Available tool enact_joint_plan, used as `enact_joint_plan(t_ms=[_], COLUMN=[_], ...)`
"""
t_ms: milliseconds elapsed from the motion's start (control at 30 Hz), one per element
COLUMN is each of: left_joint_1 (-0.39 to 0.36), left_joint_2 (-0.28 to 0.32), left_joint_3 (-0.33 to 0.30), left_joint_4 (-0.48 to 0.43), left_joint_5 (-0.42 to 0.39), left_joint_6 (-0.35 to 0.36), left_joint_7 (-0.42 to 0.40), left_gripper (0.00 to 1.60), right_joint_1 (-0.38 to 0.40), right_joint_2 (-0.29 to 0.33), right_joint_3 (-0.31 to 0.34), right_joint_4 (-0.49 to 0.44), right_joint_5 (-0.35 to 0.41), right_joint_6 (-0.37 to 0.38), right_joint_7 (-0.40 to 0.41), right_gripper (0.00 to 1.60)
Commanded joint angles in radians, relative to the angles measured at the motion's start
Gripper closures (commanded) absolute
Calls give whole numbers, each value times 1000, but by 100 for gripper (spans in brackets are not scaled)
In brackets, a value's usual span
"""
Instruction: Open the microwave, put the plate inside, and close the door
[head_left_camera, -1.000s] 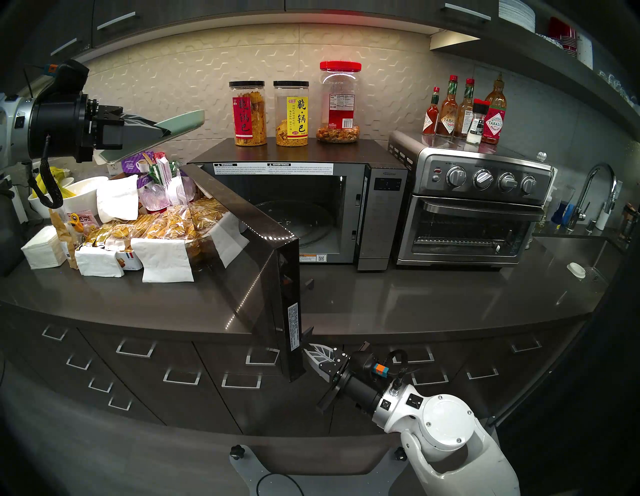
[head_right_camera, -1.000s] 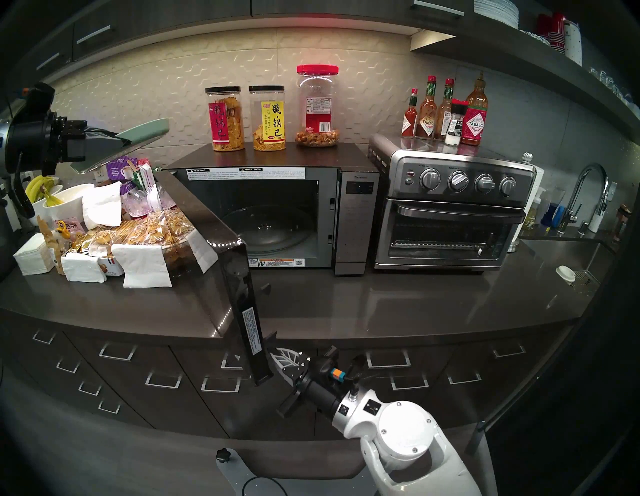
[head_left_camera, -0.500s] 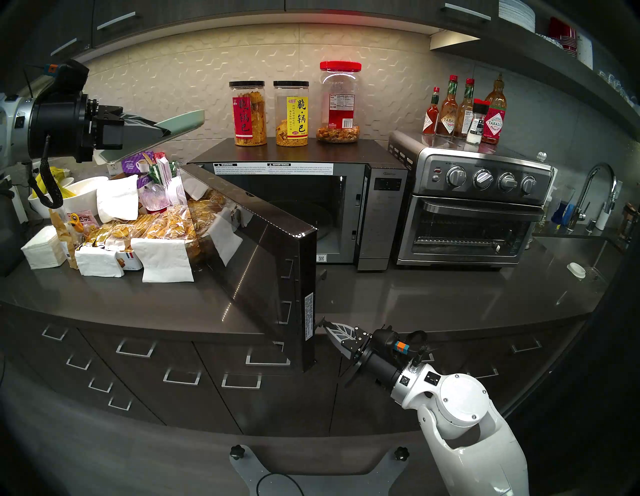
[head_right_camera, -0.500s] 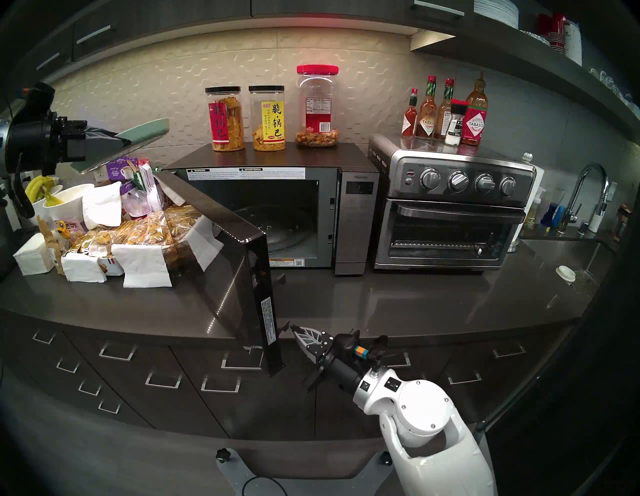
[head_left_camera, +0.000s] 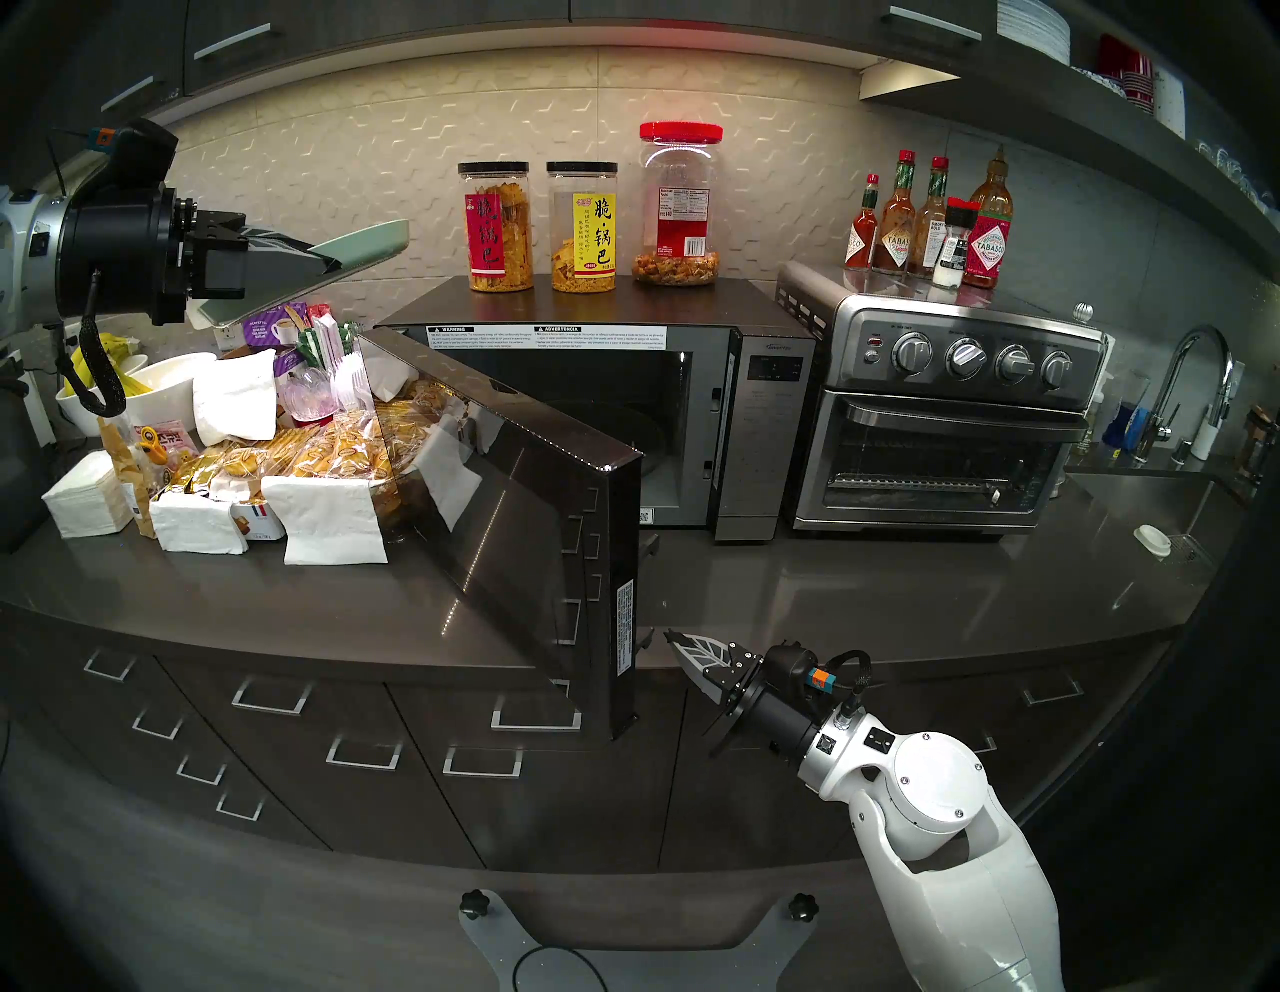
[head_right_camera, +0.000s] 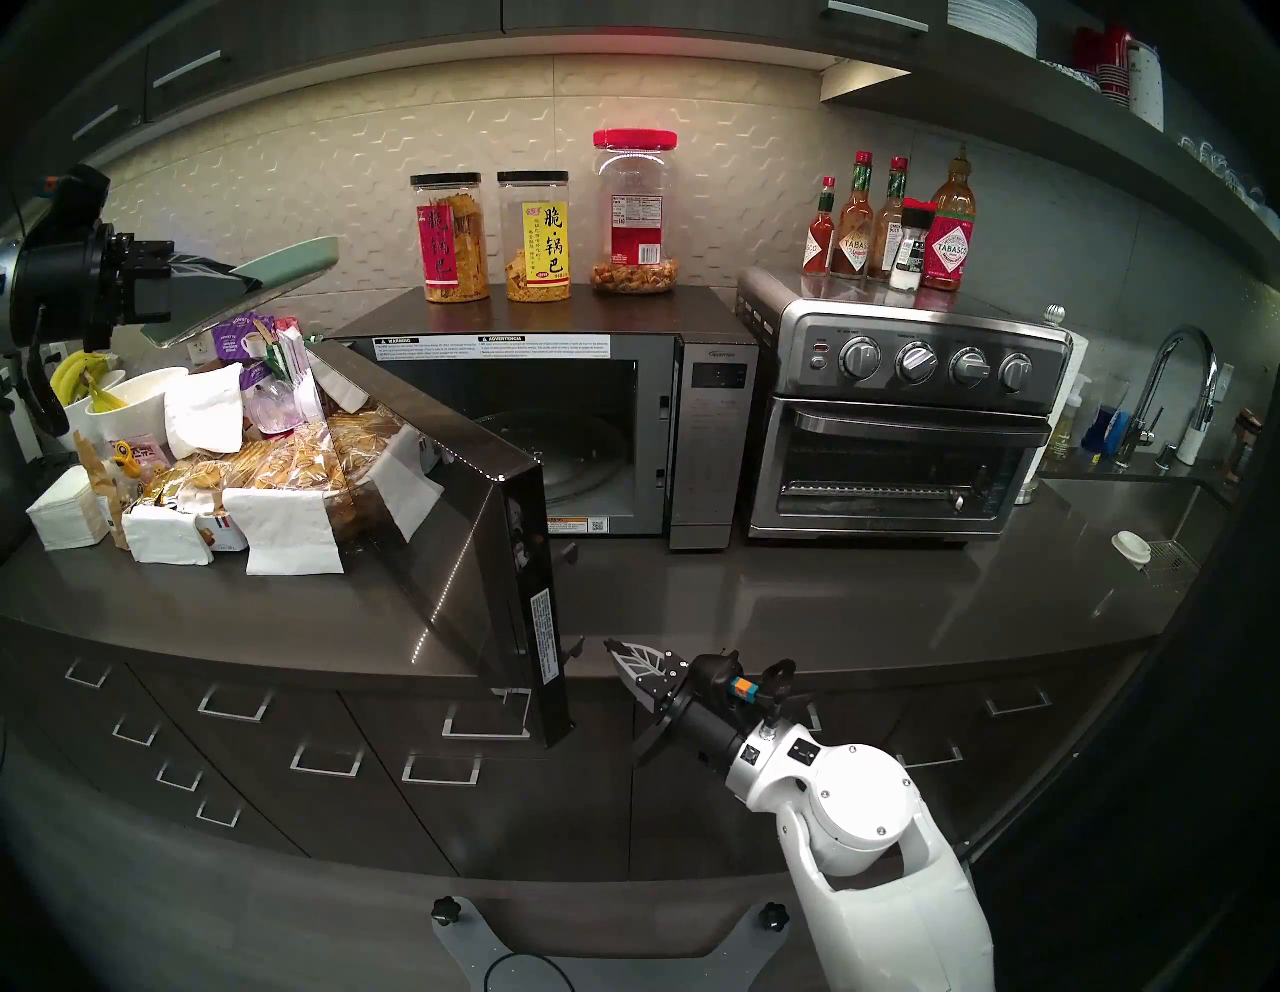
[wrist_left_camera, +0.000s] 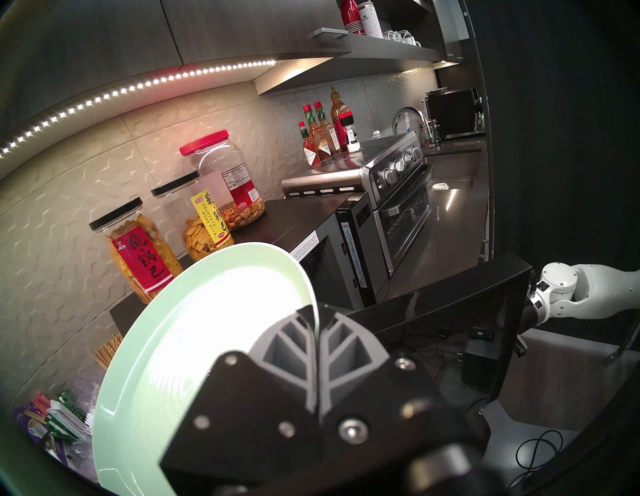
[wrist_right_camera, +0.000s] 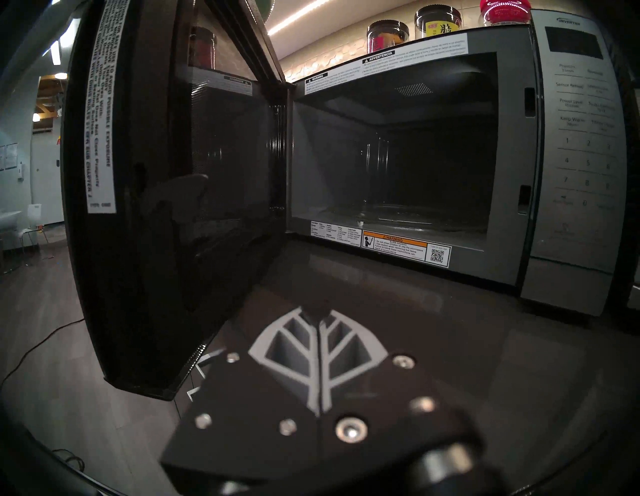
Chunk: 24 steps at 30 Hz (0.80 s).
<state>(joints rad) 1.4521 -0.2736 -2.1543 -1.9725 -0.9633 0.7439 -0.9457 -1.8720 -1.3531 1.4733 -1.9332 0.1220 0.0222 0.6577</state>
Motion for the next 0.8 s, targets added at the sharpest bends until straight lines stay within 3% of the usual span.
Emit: enact_joint_plan(t_ms=[0, 400, 767], left_joint_1=[-7, -8, -8], left_joint_2=[0, 1, 1], left_joint_3=[-13, -11, -11], left_joint_4=[-1, -1, -1], left_joint_5=[1, 0, 0], left_joint_6=[1, 0, 0], left_joint_7=[-2, -1, -1], left_gripper=[160, 160, 160], right_joint_1=[60, 190, 296], right_joint_2=[-1, -17, -38], right_joint_3=[19, 15, -51], right_joint_4=[26, 112, 172], right_joint_5=[21, 6, -60], right_joint_6=[-22, -26, -46], right_joint_7=[15, 30, 28], right_gripper=[160, 160, 160])
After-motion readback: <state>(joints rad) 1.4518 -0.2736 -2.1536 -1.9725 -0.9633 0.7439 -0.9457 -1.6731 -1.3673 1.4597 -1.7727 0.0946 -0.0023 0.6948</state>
